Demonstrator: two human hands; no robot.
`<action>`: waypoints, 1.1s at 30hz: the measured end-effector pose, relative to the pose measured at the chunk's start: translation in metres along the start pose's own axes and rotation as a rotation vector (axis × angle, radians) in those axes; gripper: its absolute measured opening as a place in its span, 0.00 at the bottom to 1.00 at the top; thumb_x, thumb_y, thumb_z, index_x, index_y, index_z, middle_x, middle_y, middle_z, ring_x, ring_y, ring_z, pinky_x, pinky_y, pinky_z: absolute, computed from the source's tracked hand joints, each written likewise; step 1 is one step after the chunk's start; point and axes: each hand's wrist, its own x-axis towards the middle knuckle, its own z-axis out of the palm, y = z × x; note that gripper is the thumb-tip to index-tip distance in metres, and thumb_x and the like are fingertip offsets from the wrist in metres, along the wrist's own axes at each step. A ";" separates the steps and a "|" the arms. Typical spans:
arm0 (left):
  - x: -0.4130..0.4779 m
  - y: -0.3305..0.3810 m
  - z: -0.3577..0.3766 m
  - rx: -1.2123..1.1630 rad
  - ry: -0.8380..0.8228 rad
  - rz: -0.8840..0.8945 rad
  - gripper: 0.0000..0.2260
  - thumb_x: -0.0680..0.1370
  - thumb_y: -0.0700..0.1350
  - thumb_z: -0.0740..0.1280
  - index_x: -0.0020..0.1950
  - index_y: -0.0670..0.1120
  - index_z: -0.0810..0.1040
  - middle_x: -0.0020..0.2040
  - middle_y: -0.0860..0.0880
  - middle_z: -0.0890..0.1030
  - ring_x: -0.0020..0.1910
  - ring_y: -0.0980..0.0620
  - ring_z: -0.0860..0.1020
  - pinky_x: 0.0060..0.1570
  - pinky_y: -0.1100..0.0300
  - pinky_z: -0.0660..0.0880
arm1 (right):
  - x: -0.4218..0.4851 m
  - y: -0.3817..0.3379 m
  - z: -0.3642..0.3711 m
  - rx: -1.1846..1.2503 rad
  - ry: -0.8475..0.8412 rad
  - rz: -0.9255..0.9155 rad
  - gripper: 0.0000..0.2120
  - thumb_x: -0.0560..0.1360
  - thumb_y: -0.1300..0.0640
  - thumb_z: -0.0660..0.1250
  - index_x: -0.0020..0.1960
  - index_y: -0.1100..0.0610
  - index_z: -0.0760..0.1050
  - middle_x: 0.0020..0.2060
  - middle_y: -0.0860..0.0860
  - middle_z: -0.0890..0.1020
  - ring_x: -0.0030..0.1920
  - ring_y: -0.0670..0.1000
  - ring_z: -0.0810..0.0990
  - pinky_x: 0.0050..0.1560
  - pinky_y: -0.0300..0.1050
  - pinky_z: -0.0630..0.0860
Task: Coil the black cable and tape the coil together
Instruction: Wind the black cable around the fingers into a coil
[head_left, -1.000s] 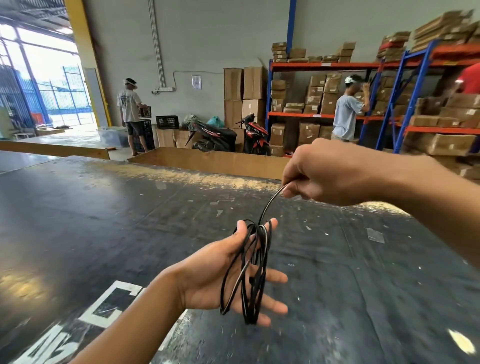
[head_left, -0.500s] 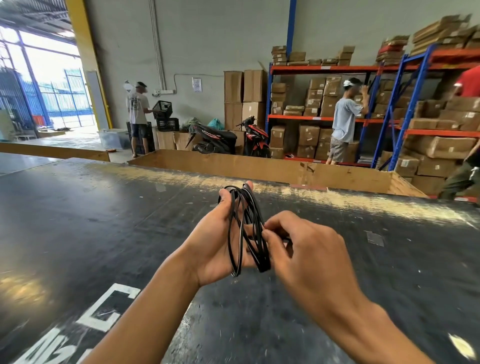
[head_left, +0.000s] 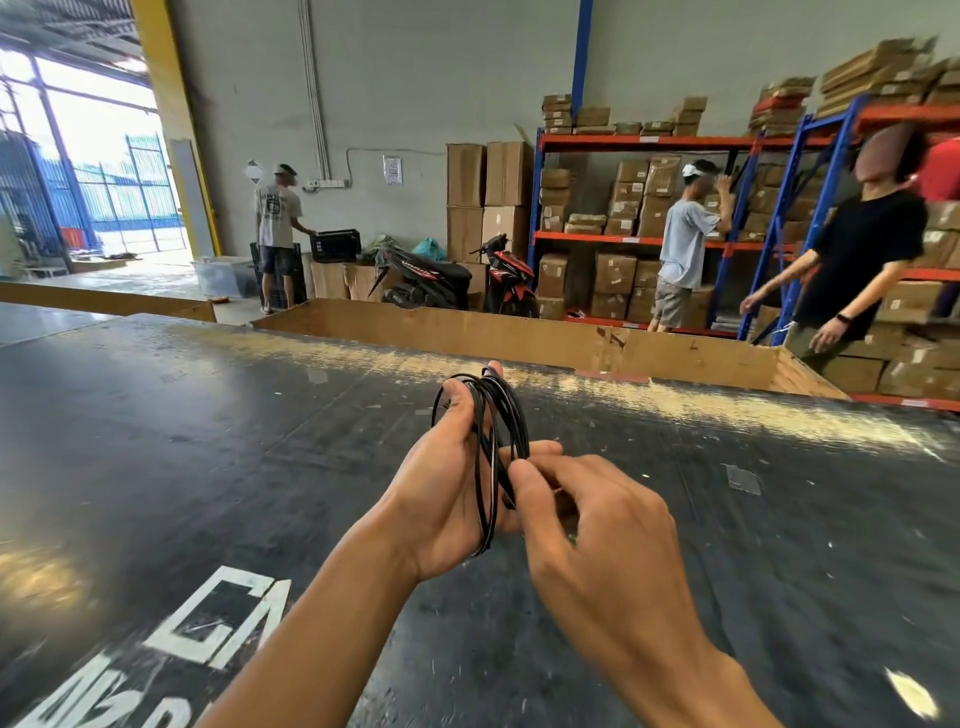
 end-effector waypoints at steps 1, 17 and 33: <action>0.000 -0.001 0.001 0.008 0.032 0.014 0.33 0.78 0.69 0.49 0.43 0.52 0.89 0.64 0.30 0.78 0.60 0.35 0.80 0.49 0.43 0.82 | 0.000 -0.002 -0.001 0.026 -0.007 0.020 0.16 0.75 0.39 0.60 0.47 0.47 0.81 0.40 0.39 0.81 0.42 0.43 0.80 0.44 0.45 0.78; -0.009 0.000 0.014 0.025 -0.040 0.028 0.34 0.81 0.64 0.45 0.38 0.54 0.88 0.34 0.45 0.85 0.32 0.50 0.85 0.32 0.56 0.81 | 0.007 -0.002 -0.001 -0.044 -0.049 0.118 0.08 0.72 0.46 0.69 0.47 0.49 0.74 0.36 0.45 0.84 0.39 0.50 0.84 0.44 0.51 0.80; -0.036 0.013 -0.005 0.681 0.153 0.106 0.13 0.77 0.48 0.69 0.52 0.40 0.83 0.44 0.40 0.88 0.34 0.52 0.84 0.30 0.66 0.80 | 0.018 0.031 -0.046 -0.049 -0.215 0.204 0.06 0.71 0.55 0.71 0.38 0.52 0.75 0.28 0.50 0.81 0.29 0.48 0.79 0.33 0.49 0.76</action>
